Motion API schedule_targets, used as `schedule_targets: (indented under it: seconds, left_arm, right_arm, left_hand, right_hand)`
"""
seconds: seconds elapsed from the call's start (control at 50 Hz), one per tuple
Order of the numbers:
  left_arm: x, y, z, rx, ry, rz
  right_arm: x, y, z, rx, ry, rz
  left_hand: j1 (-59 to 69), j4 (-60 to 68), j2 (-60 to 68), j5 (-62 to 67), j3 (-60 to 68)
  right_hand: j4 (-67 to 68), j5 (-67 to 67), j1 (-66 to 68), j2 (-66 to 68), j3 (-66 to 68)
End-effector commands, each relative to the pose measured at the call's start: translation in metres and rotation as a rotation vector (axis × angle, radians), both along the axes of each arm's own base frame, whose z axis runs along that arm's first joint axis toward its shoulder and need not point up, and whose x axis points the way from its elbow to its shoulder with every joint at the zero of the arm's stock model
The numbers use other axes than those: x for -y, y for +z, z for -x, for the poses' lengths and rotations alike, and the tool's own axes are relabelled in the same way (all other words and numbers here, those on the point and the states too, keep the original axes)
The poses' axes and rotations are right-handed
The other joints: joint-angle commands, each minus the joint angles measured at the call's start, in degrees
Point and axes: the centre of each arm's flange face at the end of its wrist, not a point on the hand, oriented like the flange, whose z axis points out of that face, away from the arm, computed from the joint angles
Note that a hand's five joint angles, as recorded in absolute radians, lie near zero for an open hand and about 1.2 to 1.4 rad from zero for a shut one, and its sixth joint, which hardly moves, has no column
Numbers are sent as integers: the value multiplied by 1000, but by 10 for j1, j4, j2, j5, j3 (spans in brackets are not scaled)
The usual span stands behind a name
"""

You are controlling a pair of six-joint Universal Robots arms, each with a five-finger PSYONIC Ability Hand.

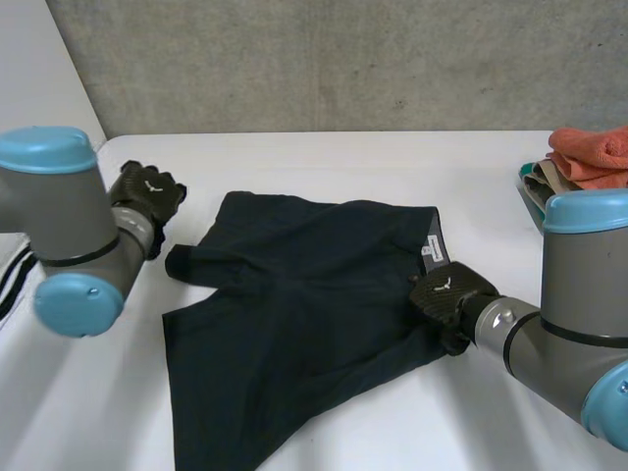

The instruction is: Fold the laundry.

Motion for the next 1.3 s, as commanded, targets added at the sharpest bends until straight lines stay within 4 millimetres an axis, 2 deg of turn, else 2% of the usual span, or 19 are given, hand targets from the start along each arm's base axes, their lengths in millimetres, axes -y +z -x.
schedule_targets:
  seconds: [0.02, 0.06, 0.08, 0.16, 0.24, 0.38, 0.44, 0.58, 0.66, 0.7, 0.74, 0.8, 0.9, 0.92, 1.02, 1.12, 1.22, 1.28, 1.3]
  left_arm:
    - [-97, 20, -22, -156, 16, -252]
    - [-116, 17, -26, -189, 18, -322]
    - [-135, 13, -29, -219, 18, -391]
    - [-174, 5, -36, -285, 27, -531]
    - [-199, 0, -38, -340, 41, -622]
    - [-225, -8, -37, -370, 66, -702]
    - [-225, -10, -36, -364, 78, -696]
    - [-209, -23, -29, -327, 117, -633]
    - [-198, -34, -22, -296, 127, -582]
    - [-190, -41, -19, -267, 137, -539]
    - [-186, -45, -18, -245, 142, -514]
    - [-182, -45, -17, -202, 136, -470]
    - [-202, -32, -16, -130, 17, -474]
    - [-214, -29, -18, -88, -36, -499]
    - [-247, -20, -27, 59, -166, -584]
    - [-261, -18, -30, 166, -225, -641]
    - [-227, -18, -18, 191, -193, -550]
    - [-187, -15, -5, 156, -126, -421]
    - [-166, -12, 3, 120, -103, -352]
  right_arm:
    - [11, 9, -7, 162, -77, -38]
    - [13, 10, -9, 196, -91, -47]
    - [15, 12, -11, 222, -103, -52]
    - [22, 14, -14, 293, -145, -57]
    - [30, 16, -16, 351, -179, -53]
    - [37, 24, -15, 413, -244, -27]
    - [36, 24, -15, 418, -252, -24]
    - [33, 25, -13, 418, -254, -30]
    - [33, 29, -10, 421, -257, -19]
    - [34, 33, -8, 426, -262, -12]
    - [33, 36, -7, 421, -259, -8]
    - [28, 39, -4, 374, -236, -1]
    - [2, 34, 13, 117, -107, -15]
    - [-11, 29, 22, -1, -36, -40]
    - [-57, 12, 52, -322, 198, -185]
    - [-60, 2, 54, -357, 238, -169]
    - [-40, -1, 41, -278, 157, -127]
    - [-20, 5, 29, -185, 94, -68]
    - [-14, 6, 26, -159, 75, -53]
  left_hand:
    - [57, 61, 56, 65, 54]
    - [59, 63, 58, 67, 55]
    - [59, 63, 58, 67, 55]
    - [57, 61, 56, 65, 54]
    - [47, 51, 46, 55, 44]
    - [12, 16, 11, 20, 8]
    - [-7, -2, -8, 1, -10]
    - [13, 18, 12, 21, 10]
    - [143, 147, 142, 151, 139]
    - [408, 412, 407, 416, 404]
    - [585, 589, 584, 592, 581]
    - [585, 589, 584, 593, 582]
    - [585, 589, 584, 593, 582]
    - [585, 589, 584, 593, 582]
    - [585, 589, 584, 593, 582]
    - [585, 589, 584, 593, 582]
    - [585, 589, 584, 593, 582]
    - [585, 589, 584, 593, 582]
    - [585, 589, 584, 593, 582]
  right_hand:
    - [111, 118, 148, 122, 114]
    - [111, 118, 148, 122, 114]
    - [111, 118, 148, 122, 114]
    - [111, 118, 148, 122, 114]
    - [111, 118, 148, 122, 114]
    - [111, 118, 148, 122, 114]
    - [111, 118, 148, 122, 114]
    - [111, 118, 148, 122, 114]
    - [111, 118, 148, 122, 114]
    - [111, 118, 148, 122, 114]
    - [111, 118, 148, 122, 114]
    - [111, 118, 148, 122, 114]
    - [111, 118, 148, 122, 114]
    - [111, 118, 148, 122, 114]
    - [111, 118, 148, 122, 114]
    - [111, 118, 148, 122, 114]
    - [111, 118, 148, 122, 114]
    - [111, 118, 148, 122, 114]
    - [111, 118, 148, 122, 114]
